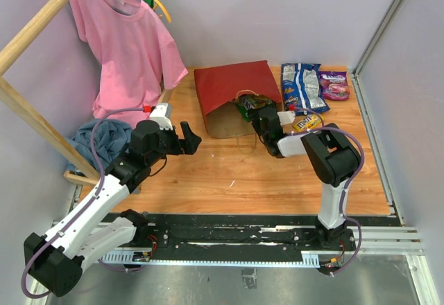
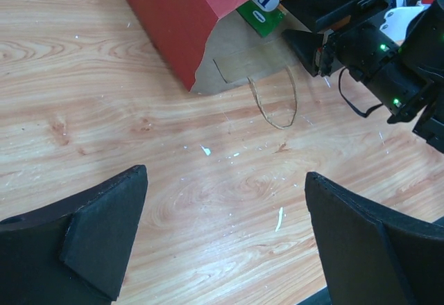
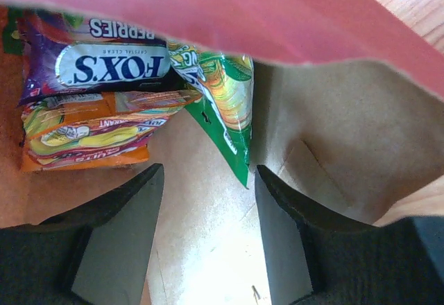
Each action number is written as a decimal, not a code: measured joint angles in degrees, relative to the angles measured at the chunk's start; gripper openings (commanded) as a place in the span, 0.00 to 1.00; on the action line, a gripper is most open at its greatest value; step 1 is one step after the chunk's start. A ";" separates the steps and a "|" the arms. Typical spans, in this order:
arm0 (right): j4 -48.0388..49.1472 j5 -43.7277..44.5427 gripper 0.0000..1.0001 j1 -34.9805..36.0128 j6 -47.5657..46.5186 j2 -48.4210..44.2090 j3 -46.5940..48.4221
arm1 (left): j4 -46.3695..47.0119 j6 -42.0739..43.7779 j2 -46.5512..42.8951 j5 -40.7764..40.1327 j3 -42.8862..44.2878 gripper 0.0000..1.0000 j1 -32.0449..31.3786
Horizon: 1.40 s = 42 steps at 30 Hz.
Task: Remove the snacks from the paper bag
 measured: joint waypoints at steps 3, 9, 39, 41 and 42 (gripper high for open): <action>-3.06 0.63 0.56 0.00 0.66 0.79 2.21 | -0.04 0.15 -0.11 -0.15 0.00 1.00 0.00; -8.63 1.97 0.57 0.00 1.25 1.62 5.90 | -0.48 0.35 -0.66 -0.79 0.00 1.00 0.00; -10.82 4.20 0.02 -0.02 2.62 9.94 13.62 | -2.25 0.87 -1.09 -1.99 0.00 1.00 0.00; -10.27 3.76 0.01 -0.02 1.81 9.18 12.68 | -2.23 0.87 -1.09 -1.97 0.00 1.00 0.00; -10.25 3.56 0.01 -0.02 1.33 8.39 12.11 | -2.19 0.87 -1.09 -1.97 0.00 1.00 0.00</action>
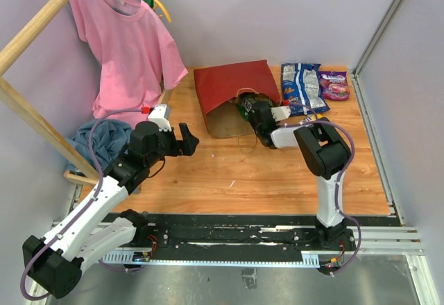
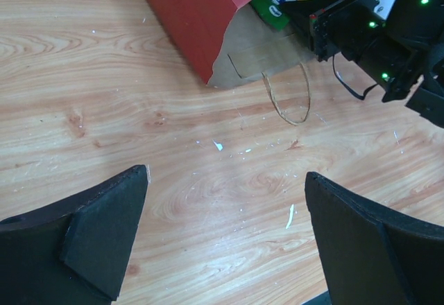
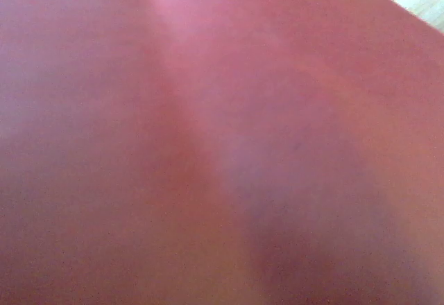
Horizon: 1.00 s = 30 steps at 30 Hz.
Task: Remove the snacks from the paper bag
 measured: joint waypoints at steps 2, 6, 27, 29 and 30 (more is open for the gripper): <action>-0.55 -0.66 0.01 0.02 -0.63 -1.79 -0.83 | 0.02 -0.02 0.04 0.02 0.00 1.00 0.00; -3.72 -2.54 0.01 0.09 -1.38 -7.85 -2.45 | 0.20 -0.02 0.46 0.11 0.00 1.00 0.00; -33.51 -18.99 0.01 0.22 -8.96 -46.10 -16.72 | 3.72 0.20 6.56 1.16 0.02 1.00 0.00; -36.57 -19.52 0.01 0.22 -12.52 -52.61 -18.84 | 4.20 0.26 7.78 1.27 0.04 1.00 0.00; -37.75 -19.89 0.01 0.22 -14.69 -56.04 -19.91 | 4.48 0.31 8.48 1.33 0.07 1.00 0.00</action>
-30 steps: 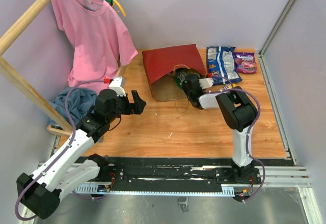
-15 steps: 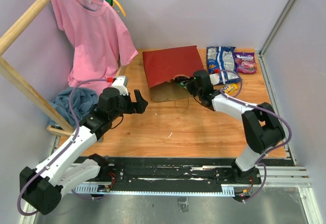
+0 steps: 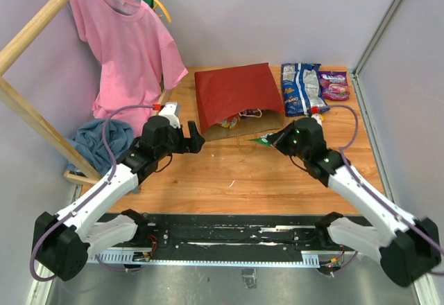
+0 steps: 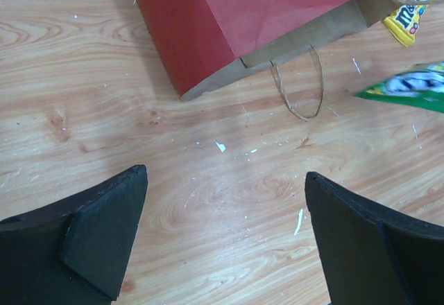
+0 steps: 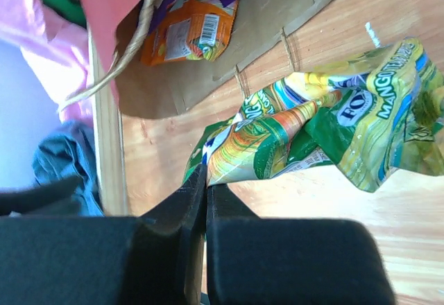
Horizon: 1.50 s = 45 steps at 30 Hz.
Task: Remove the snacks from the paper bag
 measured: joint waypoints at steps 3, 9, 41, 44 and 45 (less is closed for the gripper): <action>-2.47 0.24 0.01 0.00 -7.39 -10.23 -2.91 | 0.76 0.02 1.97 0.46 0.57 1.00 0.00; -9.90 -1.99 0.01 -10.27 -20.48 -25.92 -6.64 | 2.12 0.02 4.35 1.66 1.73 1.00 0.00; -11.52 -28.81 0.30 -59.80 -35.19 7.10 -10.93 | 0.72 1.97 2.19 3.48 4.50 1.00 0.00; -11.43 -30.56 0.64 -61.48 -33.68 7.21 -12.09 | 0.72 1.99 3.10 3.82 4.57 1.00 0.00; -11.32 -30.91 0.67 -61.53 -33.27 7.15 -12.11 | 0.72 1.99 3.39 3.89 4.59 1.00 0.00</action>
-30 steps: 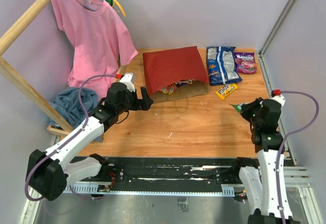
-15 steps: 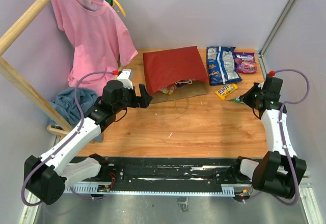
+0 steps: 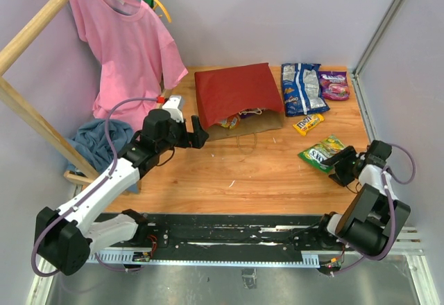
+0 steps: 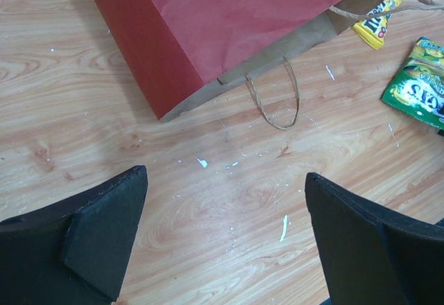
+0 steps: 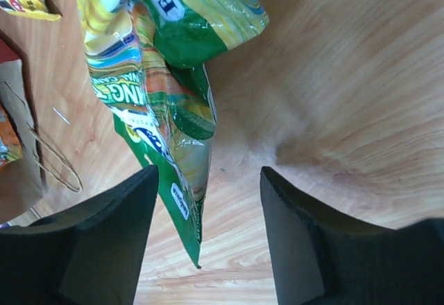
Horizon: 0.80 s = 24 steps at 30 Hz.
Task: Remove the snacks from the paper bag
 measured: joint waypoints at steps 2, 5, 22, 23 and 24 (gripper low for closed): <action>0.09 -0.13 0.69 -0.09 0.48 -0.48 0.00 | -0.02 0.00 0.26 0.07 0.00 1.00 0.00; -0.87 0.70 0.71 -0.37 1.22 -3.39 0.00 | -0.02 0.00 0.26 0.11 0.04 1.00 0.00; -13.09 22.01 0.67 6.95 7.43 -19.63 0.96 | 0.04 0.15 1.20 1.01 0.09 1.00 0.00; -13.42 22.82 0.66 6.95 7.65 -19.56 0.87 | 0.02 0.24 1.20 1.01 0.09 1.00 0.00; -13.51 23.78 0.65 6.95 7.93 -19.52 0.87 | 0.02 0.33 1.20 0.98 0.09 1.00 0.00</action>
